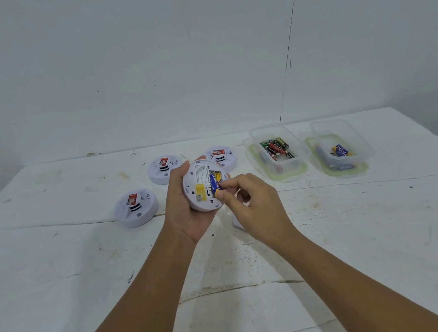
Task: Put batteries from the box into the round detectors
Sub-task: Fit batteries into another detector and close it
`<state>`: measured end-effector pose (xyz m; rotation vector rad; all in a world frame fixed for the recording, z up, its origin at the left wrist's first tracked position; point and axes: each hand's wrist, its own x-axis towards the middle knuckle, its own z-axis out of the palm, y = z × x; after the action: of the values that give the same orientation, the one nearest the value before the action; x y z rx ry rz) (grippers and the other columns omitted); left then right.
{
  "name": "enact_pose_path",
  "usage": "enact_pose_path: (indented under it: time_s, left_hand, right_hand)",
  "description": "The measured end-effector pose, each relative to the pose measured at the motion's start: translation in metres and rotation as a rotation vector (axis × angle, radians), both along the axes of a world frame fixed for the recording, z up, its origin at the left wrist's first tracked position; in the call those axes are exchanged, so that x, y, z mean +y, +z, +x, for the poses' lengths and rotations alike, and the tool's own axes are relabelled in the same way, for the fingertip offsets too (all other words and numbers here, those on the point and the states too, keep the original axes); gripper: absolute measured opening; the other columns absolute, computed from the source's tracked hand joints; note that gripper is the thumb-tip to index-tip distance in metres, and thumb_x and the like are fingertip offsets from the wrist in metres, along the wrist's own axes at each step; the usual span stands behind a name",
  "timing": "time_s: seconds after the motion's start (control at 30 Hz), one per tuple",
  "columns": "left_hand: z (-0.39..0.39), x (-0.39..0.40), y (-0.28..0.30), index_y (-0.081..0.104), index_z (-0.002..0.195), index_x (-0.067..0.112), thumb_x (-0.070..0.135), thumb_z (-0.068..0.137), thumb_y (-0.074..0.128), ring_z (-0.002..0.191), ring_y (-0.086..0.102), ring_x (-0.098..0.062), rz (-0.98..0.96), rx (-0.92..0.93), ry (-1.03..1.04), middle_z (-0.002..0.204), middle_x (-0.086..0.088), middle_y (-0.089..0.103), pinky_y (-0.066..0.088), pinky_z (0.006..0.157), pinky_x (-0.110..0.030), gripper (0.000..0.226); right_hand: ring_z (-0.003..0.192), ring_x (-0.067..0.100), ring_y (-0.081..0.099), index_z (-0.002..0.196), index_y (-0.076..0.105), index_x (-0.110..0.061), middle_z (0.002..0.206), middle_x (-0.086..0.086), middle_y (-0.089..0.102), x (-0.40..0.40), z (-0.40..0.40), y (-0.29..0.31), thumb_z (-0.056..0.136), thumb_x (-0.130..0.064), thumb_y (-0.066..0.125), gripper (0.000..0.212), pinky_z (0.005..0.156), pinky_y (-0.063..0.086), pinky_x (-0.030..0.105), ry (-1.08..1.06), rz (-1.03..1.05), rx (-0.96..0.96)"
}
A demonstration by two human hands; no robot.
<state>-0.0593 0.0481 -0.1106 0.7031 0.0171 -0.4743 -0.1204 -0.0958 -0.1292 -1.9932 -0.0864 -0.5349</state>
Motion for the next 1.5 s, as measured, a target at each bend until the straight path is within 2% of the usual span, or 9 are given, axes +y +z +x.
enact_pose_path:
  time_s: [0.1,0.2,0.33,0.47,0.63,0.9,1.13,1.37,1.5]
  left_hand:
    - [-0.001,-0.002,0.003,0.071,0.111,0.019,0.043,0.099,0.052,0.097,0.065,-0.028,0.002,-0.017,-0.020,0.109,-0.013,0.071,0.050,0.093,-0.042,0.033]
    - [0.000,-0.002,0.002,0.072,0.111,0.020,0.044,0.099,0.050,0.096,0.066,-0.028,0.007,-0.008,-0.024,0.109,-0.014,0.072,0.058,0.082,-0.040,0.035]
    - [0.003,-0.002,0.000,0.069,0.120,0.020,0.044,0.092,0.058,0.097,0.066,-0.029,0.001,0.005,-0.027,0.114,-0.014,0.069,0.055,0.085,-0.042,0.039]
    - [0.001,-0.004,0.001,0.068,0.117,0.018,0.043,0.094,0.054,0.092,0.068,-0.029,-0.022,0.005,-0.029,0.106,-0.014,0.072,0.061,0.069,-0.043,0.036]
    - [0.003,-0.003,0.001,0.068,0.117,0.018,0.043,0.095,0.054,0.089,0.070,-0.027,0.007,-0.014,-0.018,0.106,-0.012,0.072,0.058,0.081,-0.040,0.036]
    - [0.002,0.000,-0.001,0.068,0.119,0.018,0.044,0.098,0.050,0.094,0.068,-0.028,0.032,-0.017,-0.011,0.107,-0.013,0.072,0.049,0.089,-0.042,0.037]
    - [0.003,0.000,0.000,0.068,0.120,0.019,0.044,0.099,0.050,0.089,0.072,-0.027,0.027,-0.022,-0.005,0.108,-0.012,0.073,0.054,0.084,-0.041,0.037]
    - [0.003,-0.001,0.001,0.067,0.119,0.020,0.042,0.099,0.050,0.092,0.067,-0.027,0.011,-0.016,-0.015,0.108,-0.011,0.072,0.056,0.078,-0.038,0.035]
    - [0.002,-0.001,-0.002,0.068,0.118,0.020,0.043,0.099,0.050,0.093,0.066,-0.027,0.015,-0.017,-0.009,0.107,-0.012,0.070,0.048,0.098,-0.046,0.035]
  right_hand:
    - [0.085,0.005,0.063,0.125,0.075,-0.021,0.101,-0.007,0.068,0.000,0.000,-0.003,0.098,-0.020,0.071,0.027,0.077,0.045,0.010,0.013,-0.103,-0.126]
    - [0.086,0.003,0.066,0.118,0.079,-0.018,0.100,-0.004,0.071,0.000,0.001,-0.007,0.096,-0.016,0.073,0.023,0.078,0.047,0.008,-0.001,-0.128,-0.196]
    - [0.078,0.004,0.067,0.112,0.081,-0.015,0.097,-0.005,0.075,-0.004,0.003,-0.008,0.090,-0.024,0.081,0.024,0.077,0.053,0.015,0.002,-0.130,-0.226]
    - [0.076,0.007,0.067,0.109,0.082,-0.015,0.094,-0.006,0.076,-0.008,0.007,-0.009,0.087,-0.024,0.084,0.024,0.076,0.054,0.018,0.019,-0.088,-0.193]
    - [0.074,0.010,0.066,0.105,0.083,-0.017,0.092,-0.011,0.075,-0.006,0.007,-0.010,0.088,-0.025,0.083,0.019,0.072,0.047,0.012,0.021,-0.016,-0.125]
    - [0.073,0.012,0.063,0.102,0.082,-0.020,0.089,-0.012,0.072,0.000,0.008,-0.011,0.091,-0.030,0.077,0.016,0.068,0.048,0.017,-0.007,-0.034,-0.118]
    - [0.079,0.003,0.059,0.099,0.083,-0.020,0.083,-0.009,0.062,0.000,0.004,-0.013,0.093,-0.038,0.070,0.022,0.068,0.040,0.008,-0.057,-0.093,-0.164]
    - [0.078,0.009,0.062,0.124,0.076,-0.024,0.103,-0.007,0.065,0.001,0.003,-0.011,0.095,-0.023,0.075,0.029,0.076,0.046,0.009,-0.030,-0.104,-0.187]
    - [0.079,0.007,0.064,0.117,0.080,-0.020,0.101,-0.007,0.069,0.000,0.004,-0.012,0.094,-0.021,0.077,0.023,0.076,0.047,0.009,-0.019,-0.057,-0.180]
